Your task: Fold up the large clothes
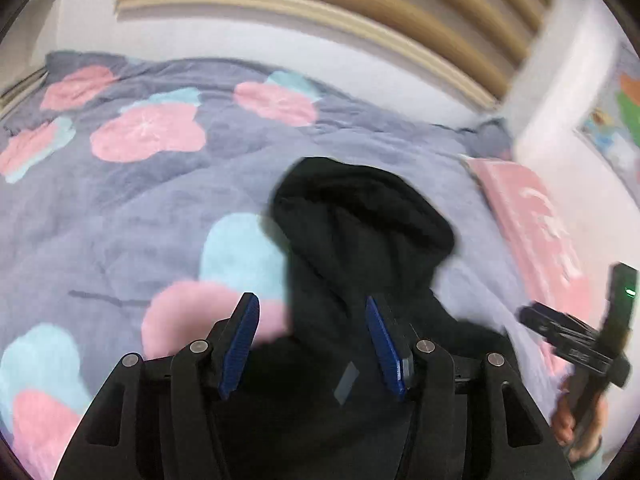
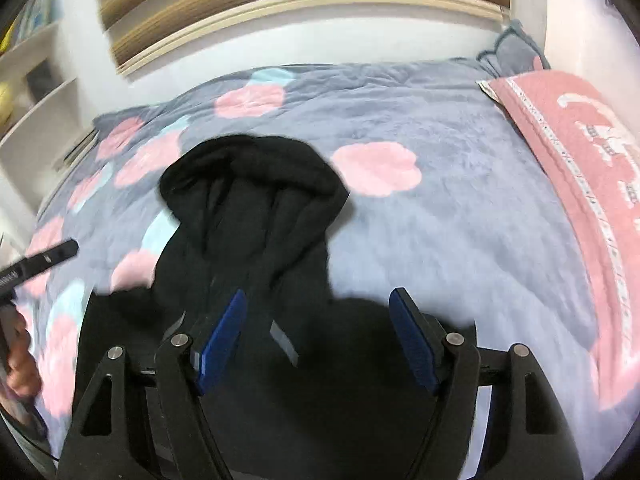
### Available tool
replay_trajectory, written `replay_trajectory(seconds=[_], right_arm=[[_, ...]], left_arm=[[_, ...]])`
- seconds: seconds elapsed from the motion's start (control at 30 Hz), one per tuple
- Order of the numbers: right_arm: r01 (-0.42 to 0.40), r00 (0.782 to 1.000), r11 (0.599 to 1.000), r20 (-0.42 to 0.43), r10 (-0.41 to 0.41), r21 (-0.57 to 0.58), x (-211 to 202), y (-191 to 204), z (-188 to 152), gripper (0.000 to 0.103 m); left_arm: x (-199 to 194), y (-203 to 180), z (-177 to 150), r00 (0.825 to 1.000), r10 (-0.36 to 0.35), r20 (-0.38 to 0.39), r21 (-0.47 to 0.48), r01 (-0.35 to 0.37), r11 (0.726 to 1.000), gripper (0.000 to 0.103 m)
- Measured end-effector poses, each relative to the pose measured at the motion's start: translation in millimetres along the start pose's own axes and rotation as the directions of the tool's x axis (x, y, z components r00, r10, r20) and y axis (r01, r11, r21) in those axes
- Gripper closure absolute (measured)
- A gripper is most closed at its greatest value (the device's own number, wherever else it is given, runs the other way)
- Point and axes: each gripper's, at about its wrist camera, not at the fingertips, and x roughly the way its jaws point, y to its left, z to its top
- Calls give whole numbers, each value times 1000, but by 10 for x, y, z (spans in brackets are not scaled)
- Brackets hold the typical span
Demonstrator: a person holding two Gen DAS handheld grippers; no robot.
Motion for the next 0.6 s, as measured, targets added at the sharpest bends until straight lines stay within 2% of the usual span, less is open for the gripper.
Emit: replay_trajectory(seconds=[0.03,0.07,0.2,0.33,0.4,0.43,0.47,0.5,0.53,0.57,0.6], right_arm=[[2,1000,1000,-10,-2,6,181,-34,133,26],[7,1000,1000,-17,-7,4,274,-30,186,26],[0,999,1000,-42,0,-2,698,-63,424,26],[-2,996,999,-85,6,44,1264,-120,569,26],[0,995,998,-102,7,67,1485,-187,603,26],[7,994,996,-110,2,84,1607,-210,614,26],[8,993,995,-116,3,95,1671,-223,621,30],[-2,992,993,-128,16,115,1798,-244,637,52],[-19,990,992,-134,36,122,1857,-254,646,67],[-34,989,992,-137,51,125,1897,-259,663,84],[-26,993,991,-115,41,128,1853,-275,674,86]], left_arm=[[207,22,89,999,44,-12,7,-44,999,46],[409,-8,155,998,52,-26,10,-52,999,46],[944,131,339,995,-40,-89,-64,34,997,46],[1331,194,418,989,-106,-105,-161,88,983,46],[1480,253,464,991,-92,-94,-204,71,976,46],[1558,280,479,994,-53,-98,-215,31,976,46],[1654,311,501,995,-25,-97,-226,3,974,46],[1716,356,520,996,-8,-89,-236,-13,972,58],[1743,414,527,997,-14,-72,-251,-5,968,93],[1734,475,522,996,-67,-63,-274,48,961,95],[1655,506,526,996,-85,-37,-283,72,957,95]])
